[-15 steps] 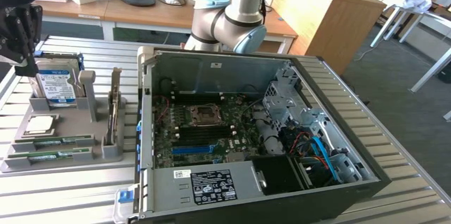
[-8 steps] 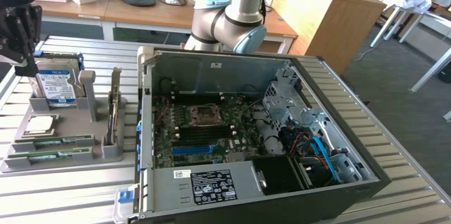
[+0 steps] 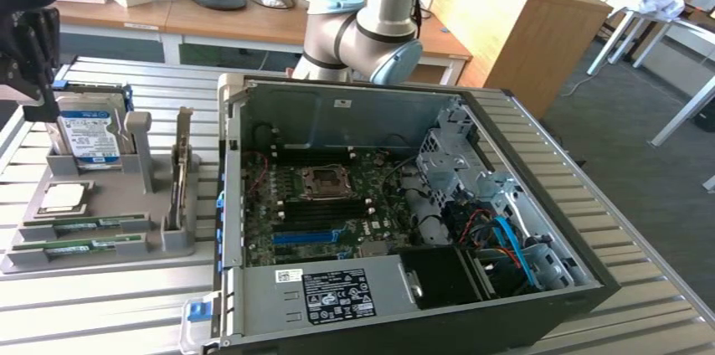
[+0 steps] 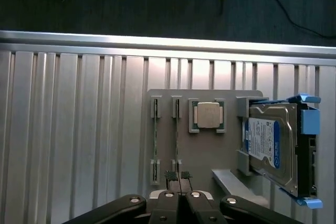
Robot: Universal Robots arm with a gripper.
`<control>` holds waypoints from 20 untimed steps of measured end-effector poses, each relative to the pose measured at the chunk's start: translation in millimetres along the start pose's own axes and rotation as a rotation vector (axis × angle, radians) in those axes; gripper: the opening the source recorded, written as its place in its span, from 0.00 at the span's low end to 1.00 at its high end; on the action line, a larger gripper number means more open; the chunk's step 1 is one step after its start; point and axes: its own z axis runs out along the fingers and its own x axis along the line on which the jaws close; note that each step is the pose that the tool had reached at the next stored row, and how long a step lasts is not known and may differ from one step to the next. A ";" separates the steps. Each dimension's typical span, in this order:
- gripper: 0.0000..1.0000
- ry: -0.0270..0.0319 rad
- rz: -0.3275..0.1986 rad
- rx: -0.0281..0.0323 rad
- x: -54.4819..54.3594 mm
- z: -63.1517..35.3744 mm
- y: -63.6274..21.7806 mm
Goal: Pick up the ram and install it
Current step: 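Pick up the ram and move it above insertion slot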
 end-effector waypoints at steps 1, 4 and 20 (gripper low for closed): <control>0.10 0.0004 -0.009 -0.0002 0.0 0.0 0.0; 0.10 0.0006 -0.013 -0.0002 0.0 0.1 0.0; 0.36 0.0006 -0.013 -0.0002 0.0 0.1 0.0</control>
